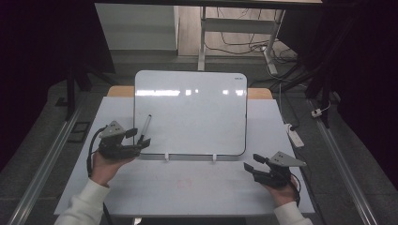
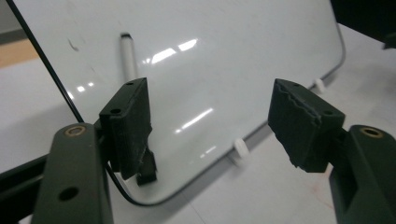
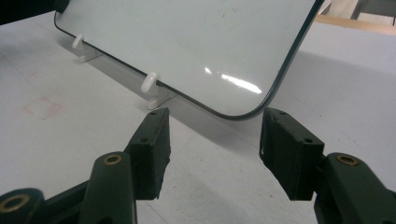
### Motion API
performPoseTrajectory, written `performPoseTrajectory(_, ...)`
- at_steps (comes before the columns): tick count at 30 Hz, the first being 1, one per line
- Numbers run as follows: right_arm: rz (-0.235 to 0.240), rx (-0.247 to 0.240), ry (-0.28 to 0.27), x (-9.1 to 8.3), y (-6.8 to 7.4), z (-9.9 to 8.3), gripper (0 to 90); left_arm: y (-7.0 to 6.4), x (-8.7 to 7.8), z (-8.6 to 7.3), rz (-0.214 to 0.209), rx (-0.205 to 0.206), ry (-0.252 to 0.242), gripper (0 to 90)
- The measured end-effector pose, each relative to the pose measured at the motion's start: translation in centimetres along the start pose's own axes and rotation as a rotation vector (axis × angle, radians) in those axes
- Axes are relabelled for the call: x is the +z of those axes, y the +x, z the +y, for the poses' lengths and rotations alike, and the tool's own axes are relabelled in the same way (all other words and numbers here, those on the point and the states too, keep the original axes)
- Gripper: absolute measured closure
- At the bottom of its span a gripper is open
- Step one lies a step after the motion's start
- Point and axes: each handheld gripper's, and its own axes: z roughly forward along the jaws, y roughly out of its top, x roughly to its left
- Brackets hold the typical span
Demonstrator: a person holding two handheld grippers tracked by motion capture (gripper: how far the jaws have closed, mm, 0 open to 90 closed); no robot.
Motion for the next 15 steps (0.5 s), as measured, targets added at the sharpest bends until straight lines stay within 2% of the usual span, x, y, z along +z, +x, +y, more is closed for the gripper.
performPoseTrajectory(5,-0.012,-0.043,-0.008,-0.4,0.0,0.1,42.7,-0.5,-0.9,-1.8,-0.044,-0.01,0.004,27.7)
performPoseTrajectory(9,-0.029,-0.082,-0.007,-0.6,0.0,-0.1,42.3,-0.9,-1.3,-3.7,-0.071,-0.014,0.029,25.7)
performPoseTrajectory(15,-0.058,-0.123,0.009,-0.8,-0.2,-0.6,41.2,-1.3,-1.6,-6.4,-0.085,-0.012,0.068,23.4)
